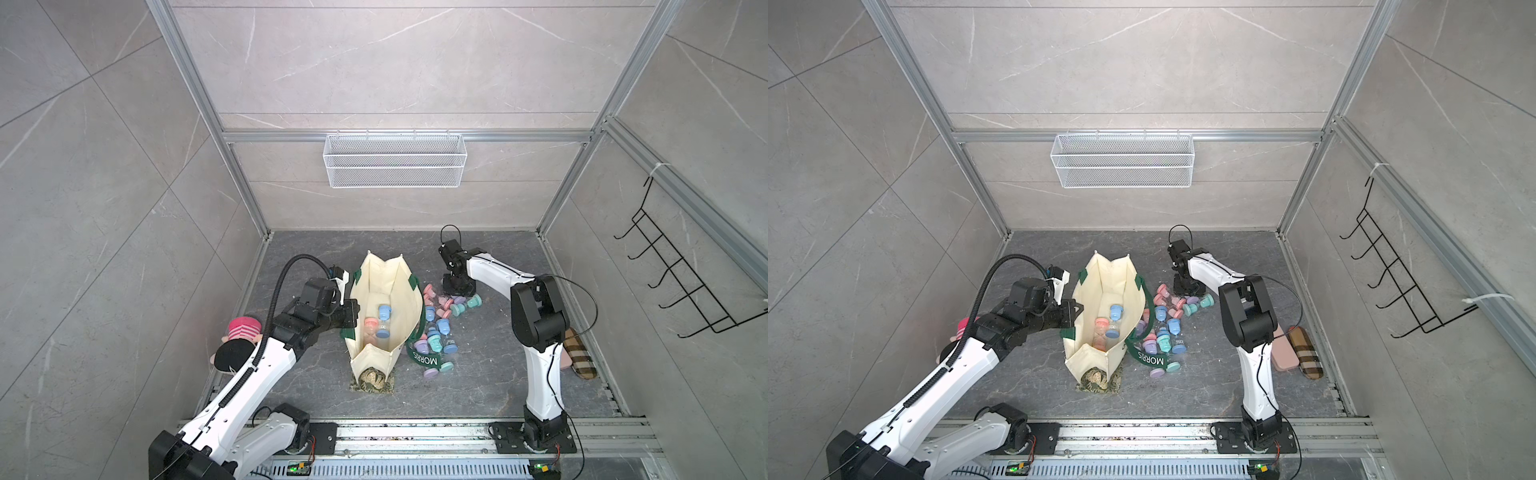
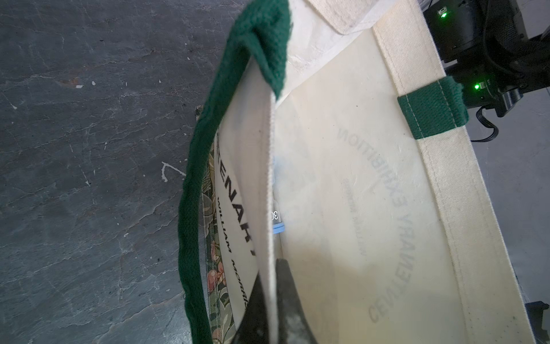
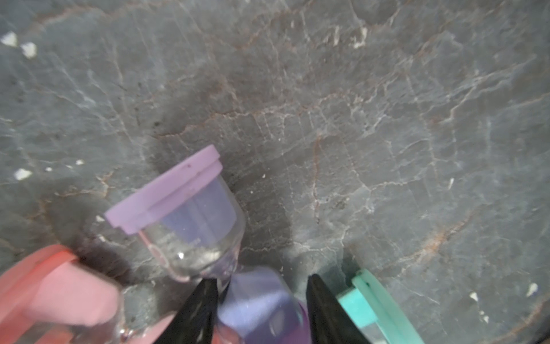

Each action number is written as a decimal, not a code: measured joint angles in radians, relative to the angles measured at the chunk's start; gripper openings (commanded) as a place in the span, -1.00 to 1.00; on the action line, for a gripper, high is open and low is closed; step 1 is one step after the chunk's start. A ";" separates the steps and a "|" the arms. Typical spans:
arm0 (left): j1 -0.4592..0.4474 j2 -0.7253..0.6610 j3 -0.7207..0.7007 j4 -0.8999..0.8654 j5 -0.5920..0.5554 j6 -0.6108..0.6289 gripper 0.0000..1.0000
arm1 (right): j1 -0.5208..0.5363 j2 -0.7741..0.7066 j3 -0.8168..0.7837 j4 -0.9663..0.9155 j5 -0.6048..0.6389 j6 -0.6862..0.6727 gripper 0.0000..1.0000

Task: Put the hourglass into the canvas bag
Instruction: Pick up the hourglass from the center of the board.

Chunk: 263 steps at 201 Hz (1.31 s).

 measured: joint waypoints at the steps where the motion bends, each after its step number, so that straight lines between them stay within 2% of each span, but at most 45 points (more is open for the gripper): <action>1: 0.000 0.000 0.000 0.000 0.000 0.000 -1.00 | 0.000 0.000 -0.001 0.000 0.000 0.000 -0.03; 70: 0.000 0.002 0.000 0.001 0.000 0.000 -1.00 | -0.022 0.000 -0.039 0.023 -0.008 -0.009 -0.27; 171: 0.000 0.003 0.000 0.002 0.001 0.000 -1.00 | -0.023 -0.015 -0.073 0.056 -0.001 -0.012 -1.00; 223: 0.000 0.004 0.000 0.003 0.001 0.000 -1.00 | -0.024 -0.064 -0.132 0.066 -0.027 -0.011 -1.00; 263: 0.000 0.005 0.000 0.003 0.002 0.000 -1.00 | -0.023 -0.162 -0.164 0.061 -0.058 -0.011 -1.00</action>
